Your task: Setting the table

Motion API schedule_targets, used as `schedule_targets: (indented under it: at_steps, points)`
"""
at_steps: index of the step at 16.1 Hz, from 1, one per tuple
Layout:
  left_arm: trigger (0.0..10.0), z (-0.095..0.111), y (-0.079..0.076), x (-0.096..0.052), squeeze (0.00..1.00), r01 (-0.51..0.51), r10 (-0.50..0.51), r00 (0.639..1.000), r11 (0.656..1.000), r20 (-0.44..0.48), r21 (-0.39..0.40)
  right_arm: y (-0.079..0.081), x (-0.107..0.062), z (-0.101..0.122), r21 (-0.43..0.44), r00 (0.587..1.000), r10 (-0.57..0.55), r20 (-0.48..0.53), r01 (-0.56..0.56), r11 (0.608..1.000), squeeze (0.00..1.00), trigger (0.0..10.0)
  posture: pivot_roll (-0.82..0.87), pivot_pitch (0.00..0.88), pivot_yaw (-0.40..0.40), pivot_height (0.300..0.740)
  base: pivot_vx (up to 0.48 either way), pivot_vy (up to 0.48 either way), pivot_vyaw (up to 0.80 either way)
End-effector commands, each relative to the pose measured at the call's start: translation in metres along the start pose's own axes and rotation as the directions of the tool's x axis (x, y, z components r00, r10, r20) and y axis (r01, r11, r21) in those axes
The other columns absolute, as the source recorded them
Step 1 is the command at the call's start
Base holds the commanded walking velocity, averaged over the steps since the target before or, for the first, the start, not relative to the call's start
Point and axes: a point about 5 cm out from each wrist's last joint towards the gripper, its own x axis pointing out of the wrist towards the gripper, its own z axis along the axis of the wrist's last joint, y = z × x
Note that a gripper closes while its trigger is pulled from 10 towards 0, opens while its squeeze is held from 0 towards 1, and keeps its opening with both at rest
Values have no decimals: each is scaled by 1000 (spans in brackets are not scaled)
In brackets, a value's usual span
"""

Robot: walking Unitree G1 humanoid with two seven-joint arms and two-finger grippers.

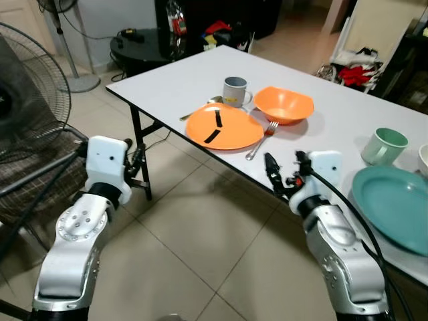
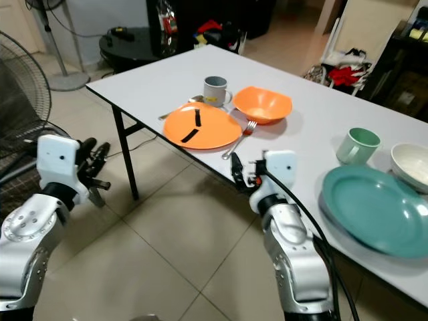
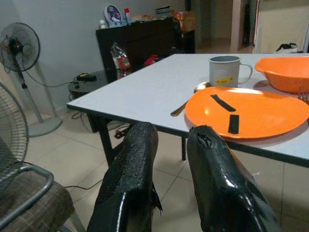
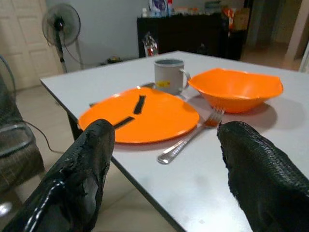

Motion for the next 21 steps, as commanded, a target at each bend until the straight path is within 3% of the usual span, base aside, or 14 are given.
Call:
schedule_targets:
  at_steps: [1,14,21]
  points:
    - [10000,-2,-2,0,0,19,-19,1000,1000,-15,-1,-3,-1,0,-13,1000,-21,-1,21,1000,0,10000,119,0,16,740,0,285,0]
    - [10000,-5,-4,-1,0,30,-30,999,999,-41,11,-6,1,-8,-33,999,-15,-37,14,999,0,10000,136,0,15,740,0,282,0]
    - [10000,-2,1,1,0,19,-18,999,999,-32,28,-3,8,-6,-15,1000,-10,-20,10,1000,0,10000,147,0,13,740,0,272,763]
